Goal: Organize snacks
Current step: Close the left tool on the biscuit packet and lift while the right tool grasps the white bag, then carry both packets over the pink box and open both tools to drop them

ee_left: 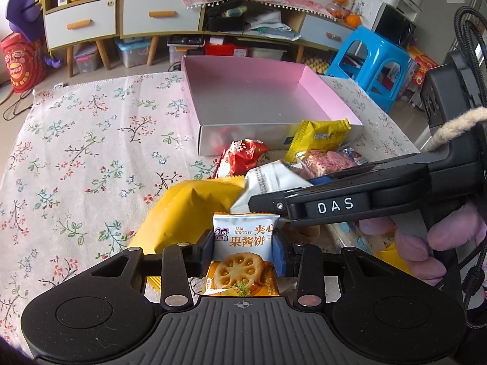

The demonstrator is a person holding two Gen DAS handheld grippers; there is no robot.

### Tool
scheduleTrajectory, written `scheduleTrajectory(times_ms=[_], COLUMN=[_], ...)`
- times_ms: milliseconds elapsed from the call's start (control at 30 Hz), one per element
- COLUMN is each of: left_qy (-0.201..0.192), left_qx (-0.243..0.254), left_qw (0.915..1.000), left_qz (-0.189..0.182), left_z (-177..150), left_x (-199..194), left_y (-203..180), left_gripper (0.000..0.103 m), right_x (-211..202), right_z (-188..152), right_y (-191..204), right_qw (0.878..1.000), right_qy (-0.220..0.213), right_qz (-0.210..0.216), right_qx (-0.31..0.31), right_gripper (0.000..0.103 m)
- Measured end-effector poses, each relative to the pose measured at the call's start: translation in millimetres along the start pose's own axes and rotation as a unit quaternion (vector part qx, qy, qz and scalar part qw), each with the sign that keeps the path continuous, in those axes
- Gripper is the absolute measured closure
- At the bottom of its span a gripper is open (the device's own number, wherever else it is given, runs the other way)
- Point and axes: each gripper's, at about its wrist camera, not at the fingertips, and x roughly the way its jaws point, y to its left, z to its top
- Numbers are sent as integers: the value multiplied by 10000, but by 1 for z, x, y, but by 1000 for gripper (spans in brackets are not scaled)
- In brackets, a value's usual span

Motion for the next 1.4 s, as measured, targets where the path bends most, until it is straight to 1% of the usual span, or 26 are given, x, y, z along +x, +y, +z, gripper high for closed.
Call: scheduleTrajectory(times_ms=[67, 100, 133, 300, 333, 367, 400, 467, 500, 533, 633, 700, 733, 767, 800, 867, 933, 967, 1000, 1167, 1400], left_qy=[-27, -42, -59, -145, -143, -134, -114, -63, -33, -1, 65, 93, 96, 91, 79, 35, -17, -49, -90, -307, -425], left_qx=[-15, -29, -42, -105, -111, -110, -100, -70, -58, -48, -24, -7, 1, 10, 16, 0, -25, -35, -54, -176, -224], left_qw=[10000, 10000, 10000, 9998, 9998, 9998, 9999, 9999, 10000, 10000, 9999, 9999, 9999, 9998, 9998, 9998, 9998, 9998, 9997, 9990, 9981], left_qz=[-2, -2, -4, 15, 19, 23, 30, 43, 53, 66, 101, 120, 132, 148, 162, 175, 183, 195, 206, 274, 376], left_z=[0, 1, 1, 3, 4, 4, 4, 4, 3, 2, 0, 0, 0, -1, -1, 0, 1, 2, 3, 9, 14], left_x=[-2, -2, -3, -8, -8, -8, -7, -4, -3, -2, 2, 4, 5, 5, 4, 2, -1, -3, -6, -19, -25], left_y=[1, 1, 1, 4, 4, 4, 3, 1, 0, -1, -4, -5, -6, -7, -8, -8, -6, -5, -4, 3, 5], left_gripper=[67, 67, 67, 67, 67, 67, 67, 67, 67, 67, 67, 67, 67, 67, 67, 67, 67, 67, 67, 67, 67], right_x=[-5, -7, -9, -16, -16, -17, -18, -18, -18, -17, -12, -8, -6, -6, -7, -12, -16, -18, -20, -31, -48], right_z=[2, 3, 4, 5, 5, 5, 4, 5, 5, 6, 8, 8, 9, 8, 8, 9, 10, 10, 11, 14, 21], right_y=[-1, -3, -4, -9, -9, -9, -9, -8, -9, -9, -10, -9, -8, -7, -5, -1, -2, -4, -6, -7, -5], right_qw=[10000, 9999, 9999, 9997, 9997, 9997, 9998, 9999, 9999, 9998, 9994, 9994, 9995, 9995, 9993, 9989, 9987, 9986, 9983, 9975, 9948], right_qy=[-25, -27, -29, -20, 9, 23, 3, -46, -99, -129, -173, -199, -225, -260, -308, -420, -436, -410, -401, -492, -696], right_qz=[57, 100, 147, 235, 242, 241, 208, 150, 136, 147, 268, 234, 177, 183, 188, 179, 230, 320, 410, 470, 676], right_qx=[-9, 20, 32, 1, -13, -19, -17, -2, -12, -18, 112, 164, 125, 93, 67, -85, -94, -10, 65, 168, 307], right_gripper=[73, 76, 80, 84, 83, 79, 77, 62, 59, 56, 56, 62, 74, 78, 81, 90, 93, 102, 103, 103, 103])
